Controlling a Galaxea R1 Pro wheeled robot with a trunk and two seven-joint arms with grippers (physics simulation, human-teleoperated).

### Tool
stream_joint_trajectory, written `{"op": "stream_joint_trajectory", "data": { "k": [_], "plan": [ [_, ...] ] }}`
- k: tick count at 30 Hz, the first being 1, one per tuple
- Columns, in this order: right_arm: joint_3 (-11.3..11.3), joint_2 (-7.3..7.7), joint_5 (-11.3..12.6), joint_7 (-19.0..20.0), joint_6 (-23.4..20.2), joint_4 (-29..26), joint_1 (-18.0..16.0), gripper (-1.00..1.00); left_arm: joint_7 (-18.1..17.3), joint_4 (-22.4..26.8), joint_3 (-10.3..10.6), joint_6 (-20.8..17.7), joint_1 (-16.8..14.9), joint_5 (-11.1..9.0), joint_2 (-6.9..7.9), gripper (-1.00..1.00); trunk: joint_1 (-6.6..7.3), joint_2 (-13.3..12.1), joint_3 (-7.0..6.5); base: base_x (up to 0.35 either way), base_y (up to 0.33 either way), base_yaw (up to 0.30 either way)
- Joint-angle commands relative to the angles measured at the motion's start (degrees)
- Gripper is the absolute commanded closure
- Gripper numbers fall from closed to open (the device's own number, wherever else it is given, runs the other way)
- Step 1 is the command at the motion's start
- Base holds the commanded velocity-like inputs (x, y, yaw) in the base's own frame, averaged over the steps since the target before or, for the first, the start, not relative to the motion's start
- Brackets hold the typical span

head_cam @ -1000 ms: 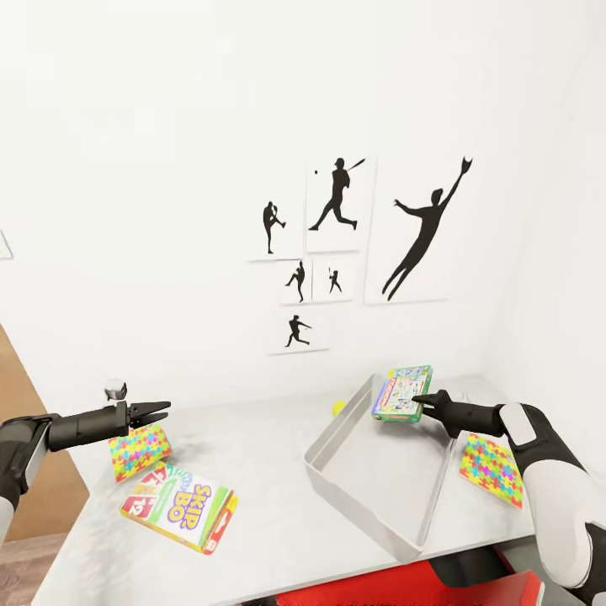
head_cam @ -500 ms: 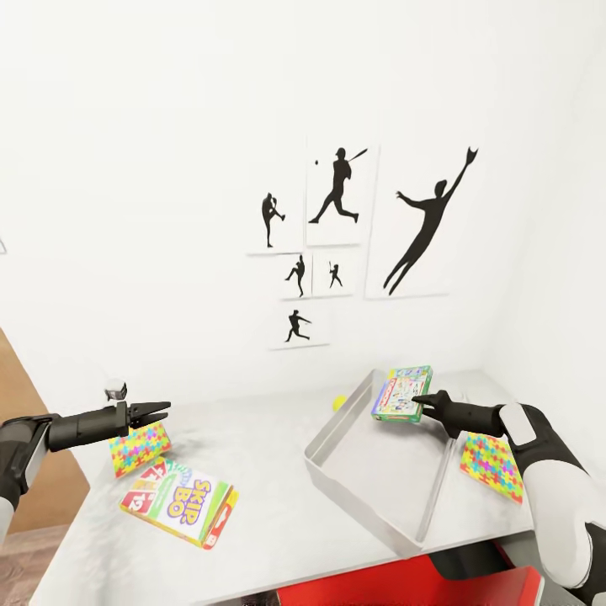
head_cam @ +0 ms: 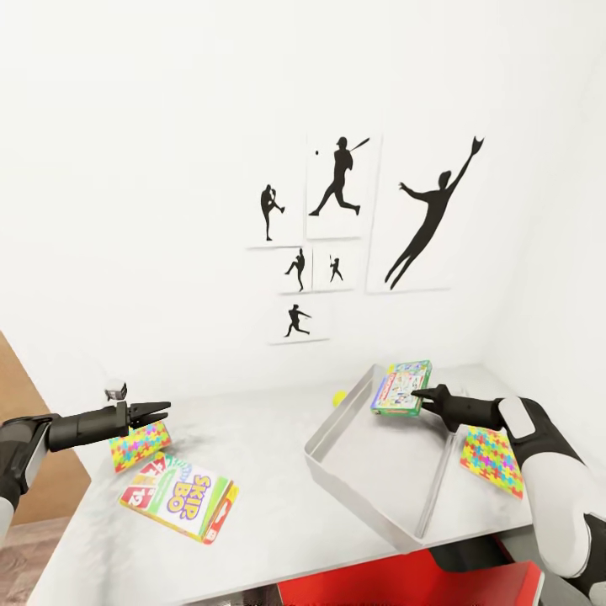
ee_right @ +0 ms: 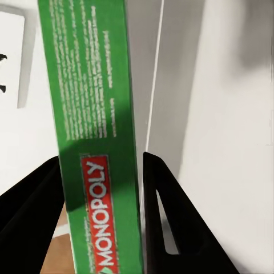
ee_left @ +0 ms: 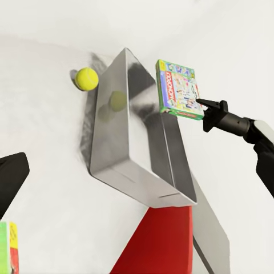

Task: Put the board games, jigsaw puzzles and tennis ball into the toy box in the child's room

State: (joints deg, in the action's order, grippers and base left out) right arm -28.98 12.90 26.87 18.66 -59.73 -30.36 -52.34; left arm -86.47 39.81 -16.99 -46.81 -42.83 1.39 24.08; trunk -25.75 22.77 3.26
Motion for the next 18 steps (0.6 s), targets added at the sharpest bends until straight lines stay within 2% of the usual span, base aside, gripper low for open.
{"op": "stream_joint_trajectory", "data": {
  "k": [1,10,14,18],
  "plan": [
    [-0.31,-0.02,-0.50,0.48,-0.27,0.21,-0.20,1.00,-0.29,0.00,-0.06,-0.60,-0.06,0.16,0.00,-1.00,-0.04,0.14,0.23,0.000,0.000,0.000],
    [-0.37,-0.05,-0.50,0.35,-0.27,1.37,-1.03,1.00,-0.28,0.00,-0.06,-0.60,-0.06,0.20,0.00,-1.00,-0.04,0.14,1.08,0.000,0.000,0.000],
    [-0.34,-0.01,-0.53,-0.21,-0.05,3.62,-2.96,1.00,-0.35,0.00,-0.06,-0.61,-0.06,0.20,0.01,-1.00,-0.04,0.14,1.46,0.000,0.000,0.000],
    [-0.36,0.01,-0.51,-4.42,0.14,7.01,-5.57,1.00,-0.37,0.00,-0.06,-0.58,-0.06,0.20,0.03,-1.00,-0.04,0.14,1.84,0.000,0.000,0.000]
  ]
}}
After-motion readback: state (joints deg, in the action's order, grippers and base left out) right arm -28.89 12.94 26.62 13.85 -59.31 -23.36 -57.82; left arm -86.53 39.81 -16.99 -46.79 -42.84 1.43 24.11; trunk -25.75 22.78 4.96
